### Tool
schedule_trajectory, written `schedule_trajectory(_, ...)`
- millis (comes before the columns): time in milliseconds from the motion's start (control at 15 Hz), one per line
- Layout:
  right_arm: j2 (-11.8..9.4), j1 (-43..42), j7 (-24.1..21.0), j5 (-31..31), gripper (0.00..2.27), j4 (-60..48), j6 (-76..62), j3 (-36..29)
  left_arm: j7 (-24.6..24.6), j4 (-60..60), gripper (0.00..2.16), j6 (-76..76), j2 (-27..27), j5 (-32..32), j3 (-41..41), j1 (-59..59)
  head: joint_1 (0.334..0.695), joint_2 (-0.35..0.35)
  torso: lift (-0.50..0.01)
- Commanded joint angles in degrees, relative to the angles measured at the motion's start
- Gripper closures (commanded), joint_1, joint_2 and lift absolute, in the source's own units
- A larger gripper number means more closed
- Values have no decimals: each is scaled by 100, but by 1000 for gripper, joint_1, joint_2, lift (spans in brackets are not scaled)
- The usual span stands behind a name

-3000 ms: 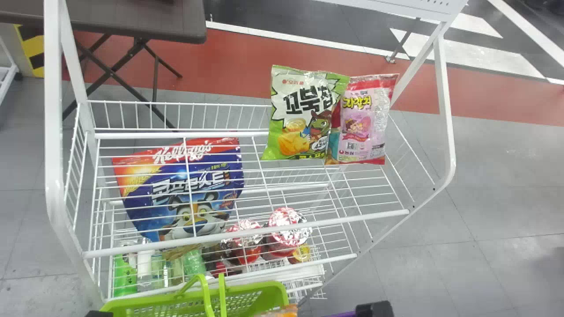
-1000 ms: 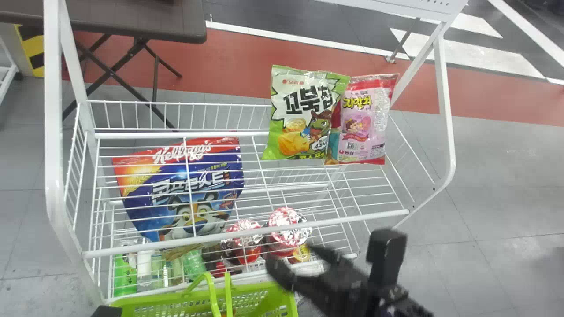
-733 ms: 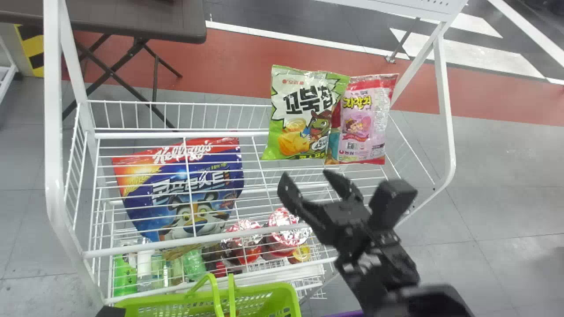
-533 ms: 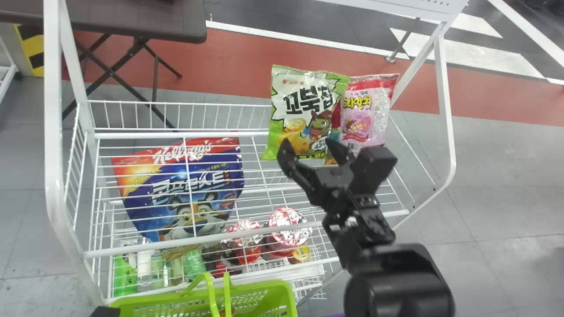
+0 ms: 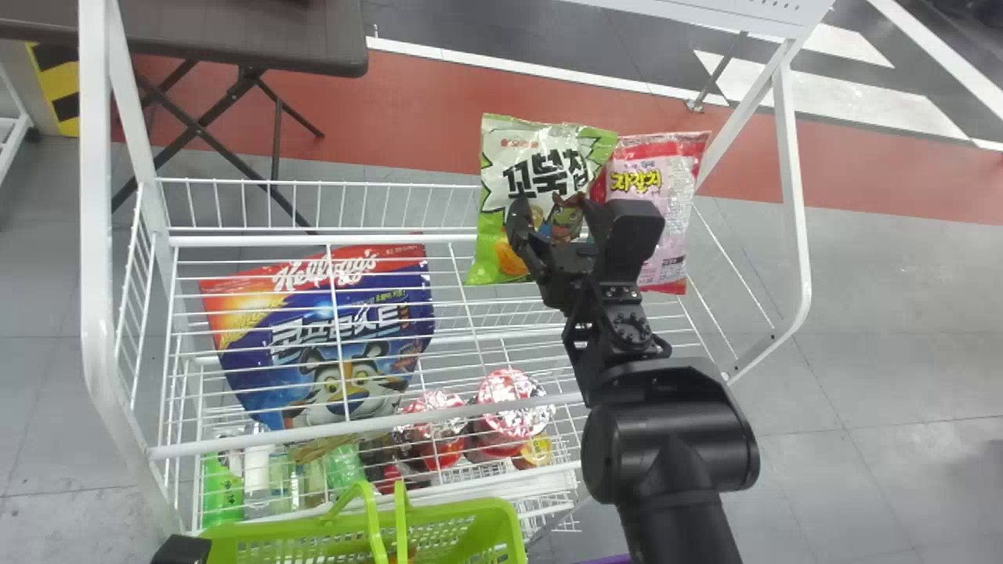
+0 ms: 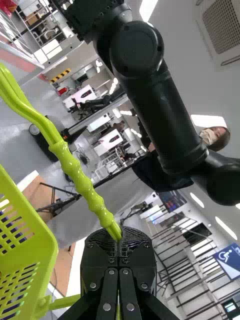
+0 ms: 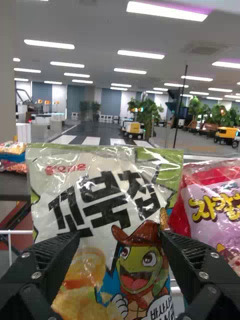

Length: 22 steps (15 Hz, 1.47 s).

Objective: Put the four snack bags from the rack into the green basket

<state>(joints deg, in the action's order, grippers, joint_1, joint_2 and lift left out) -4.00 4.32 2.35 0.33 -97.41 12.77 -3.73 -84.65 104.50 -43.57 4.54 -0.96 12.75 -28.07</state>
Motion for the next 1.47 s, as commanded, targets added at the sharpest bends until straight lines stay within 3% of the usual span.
schedule_trajectory(0, -4, 43, 231, -68, 2047, -94, 231, -41, 19, -17, 2128, -51, -15, 0, 0, 30, 695, -350, -6)
schedule_trajectory(533, -13, 772, 547, -569, 2135, -1060, 38, -243, 36, -44, 2125, -69, -15, 8, 9, 48, 695, -350, -6)
schedule_trajectory(933, 31, 2425, 1092, -1439, 2135, -3723, 3254, -735, 54, -61, 2125, -51, -23, 8, 9, 48, 695, -350, -6)
schedule_trajectory(1133, 146, 2882, 1417, -2028, 2135, -4400, 4784, -1183, 54, -61, 2121, -51, -41, 17, 26, 48, 695, -350, -6)
schedule_trajectory(1267, 286, 3233, 1558, -2169, 2135, -4479, 3870, -1315, 89, -61, 2121, -51, -50, 44, 79, 48, 695, -350, -6)
schedule_trajectory(1400, 295, 3365, 1602, -2318, 2138, -4506, 3659, -1403, 107, -70, 2121, -51, -59, 61, 114, 48, 695, -350, -6)
